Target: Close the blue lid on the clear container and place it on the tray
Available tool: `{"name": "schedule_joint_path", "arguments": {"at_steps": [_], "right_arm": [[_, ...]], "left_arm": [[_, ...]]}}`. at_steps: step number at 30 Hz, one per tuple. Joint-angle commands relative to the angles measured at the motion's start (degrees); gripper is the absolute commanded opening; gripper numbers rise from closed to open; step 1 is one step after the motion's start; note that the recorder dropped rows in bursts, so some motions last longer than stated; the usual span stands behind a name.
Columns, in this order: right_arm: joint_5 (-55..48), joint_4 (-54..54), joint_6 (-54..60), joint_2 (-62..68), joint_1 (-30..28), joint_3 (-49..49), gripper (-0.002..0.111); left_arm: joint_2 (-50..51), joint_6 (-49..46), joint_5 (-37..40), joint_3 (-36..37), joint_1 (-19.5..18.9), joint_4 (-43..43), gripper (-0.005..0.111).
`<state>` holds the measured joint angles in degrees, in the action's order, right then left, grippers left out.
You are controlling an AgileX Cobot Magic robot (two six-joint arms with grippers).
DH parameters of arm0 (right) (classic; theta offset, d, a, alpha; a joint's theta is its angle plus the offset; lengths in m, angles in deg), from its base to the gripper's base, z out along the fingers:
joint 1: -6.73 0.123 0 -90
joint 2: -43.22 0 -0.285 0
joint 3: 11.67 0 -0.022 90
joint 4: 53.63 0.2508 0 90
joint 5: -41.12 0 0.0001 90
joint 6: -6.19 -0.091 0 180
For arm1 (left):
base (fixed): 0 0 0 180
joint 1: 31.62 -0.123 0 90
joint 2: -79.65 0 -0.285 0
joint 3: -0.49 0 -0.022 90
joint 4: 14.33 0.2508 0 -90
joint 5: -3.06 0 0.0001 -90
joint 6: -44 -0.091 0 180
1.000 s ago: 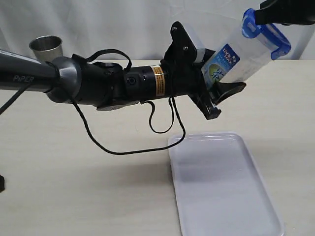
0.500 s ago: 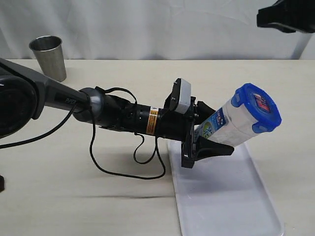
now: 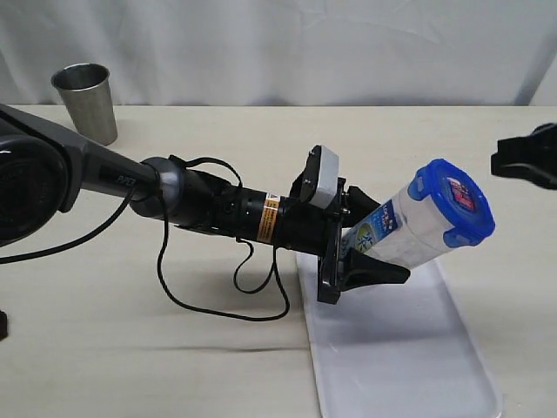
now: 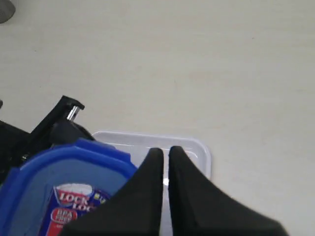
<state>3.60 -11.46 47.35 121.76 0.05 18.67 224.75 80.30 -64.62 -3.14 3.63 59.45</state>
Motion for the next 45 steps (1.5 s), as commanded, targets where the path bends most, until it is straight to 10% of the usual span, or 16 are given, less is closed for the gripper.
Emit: {"name": "schedule_joint_path", "arguments": {"at_steps": [1,10,32,45], "right_arm": [[1.6,8.1,5.8,0.5,-0.5,5.8,0.005],[-10.9,29.1,27.9,0.7,-0.5,7.6,0.005],[-0.1,29.4,28.2,4.4,11.6,8.2,0.005],[0.4,28.0,28.6,8.4,11.6,8.5,0.005]], "left_arm": [[0.0,0.5,-0.9,-0.5,-0.2,-0.5,0.0],[0.0,0.5,1.5,-0.5,0.1,-0.9,0.0],[0.0,0.6,5.4,-0.5,0.8,-5.4,0.0],[0.0,0.6,5.7,-0.5,0.6,-3.8,0.083]]}}
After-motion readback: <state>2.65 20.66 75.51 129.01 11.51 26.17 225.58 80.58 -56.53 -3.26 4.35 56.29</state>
